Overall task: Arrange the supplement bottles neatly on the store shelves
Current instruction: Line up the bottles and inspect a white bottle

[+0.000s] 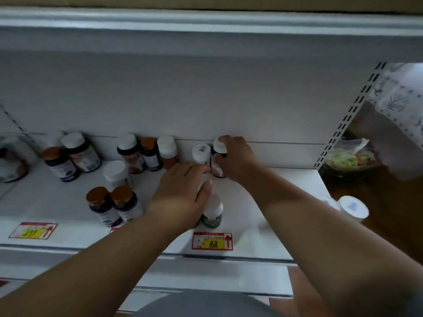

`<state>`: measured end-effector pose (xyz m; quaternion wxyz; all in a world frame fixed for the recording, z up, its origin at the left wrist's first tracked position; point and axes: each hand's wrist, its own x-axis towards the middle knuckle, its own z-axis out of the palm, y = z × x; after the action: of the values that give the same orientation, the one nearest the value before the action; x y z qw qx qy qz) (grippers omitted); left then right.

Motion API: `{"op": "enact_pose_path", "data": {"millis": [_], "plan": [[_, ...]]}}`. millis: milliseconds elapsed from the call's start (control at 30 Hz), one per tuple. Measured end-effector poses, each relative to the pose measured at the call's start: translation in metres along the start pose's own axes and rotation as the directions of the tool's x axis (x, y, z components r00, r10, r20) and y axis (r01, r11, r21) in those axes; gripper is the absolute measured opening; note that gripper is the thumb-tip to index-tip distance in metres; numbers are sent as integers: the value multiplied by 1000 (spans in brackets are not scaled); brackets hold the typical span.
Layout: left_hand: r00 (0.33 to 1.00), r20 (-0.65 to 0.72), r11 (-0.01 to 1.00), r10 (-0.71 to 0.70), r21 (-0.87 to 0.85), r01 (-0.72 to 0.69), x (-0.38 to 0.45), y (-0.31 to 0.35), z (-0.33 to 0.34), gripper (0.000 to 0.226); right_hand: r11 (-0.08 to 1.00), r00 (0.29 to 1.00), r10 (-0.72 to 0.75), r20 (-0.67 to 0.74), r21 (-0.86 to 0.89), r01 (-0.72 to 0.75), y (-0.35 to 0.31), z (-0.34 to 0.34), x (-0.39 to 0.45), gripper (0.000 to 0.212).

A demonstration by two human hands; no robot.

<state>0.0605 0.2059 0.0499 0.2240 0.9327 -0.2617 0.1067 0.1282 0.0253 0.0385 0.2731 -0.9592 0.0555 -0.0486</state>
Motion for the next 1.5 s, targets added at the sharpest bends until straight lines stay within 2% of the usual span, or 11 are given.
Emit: {"op": "enact_pose_path", "data": {"millis": [100,267,400,500,600,667,733,900,1133,1267,1500], "plan": [[997,72,1000,-16,-4,17,4,-16,-8,40,997,997,64,-41,48,-62,-2,17,13,44],[998,57,999,-13,-40,15,2,-29,-10,35,994,983,58,-175,101,-41,-5,25,9,37],[998,39,988,-55,-145,60,-1,-35,-9,41,926,929,196,-314,372,-69,-11,1,-15,42],[993,12,956,-114,-269,113,-5,-28,-9,45,727,942,257,-216,686,-41,-21,-21,-42,33],[989,-70,936,-132,-336,101,-15,-12,-11,52,451,985,163,-64,892,-17,-31,-32,-65,21],[986,-109,926,-128,-370,79,-24,-1,-13,57,372,992,120,-31,928,-16,-39,-35,-77,10],[983,-116,910,-139,-405,81,-35,8,-15,63,348,996,90,-12,937,-20,-45,-35,-87,7],[961,-88,862,-261,-470,191,-84,24,-15,73,361,999,-25,35,932,-24,-53,-29,-117,12],[946,-121,852,-302,-478,211,-138,0,-40,71,588,990,-131,49,808,38,-106,-9,-148,17],[936,-181,858,-302,-479,184,-160,-46,-68,60,716,975,-222,-12,676,171,-154,15,-153,15],[916,-212,909,-341,-323,264,-210,-189,-131,70,736,950,-310,-46,620,271,-270,106,-141,22]]}}
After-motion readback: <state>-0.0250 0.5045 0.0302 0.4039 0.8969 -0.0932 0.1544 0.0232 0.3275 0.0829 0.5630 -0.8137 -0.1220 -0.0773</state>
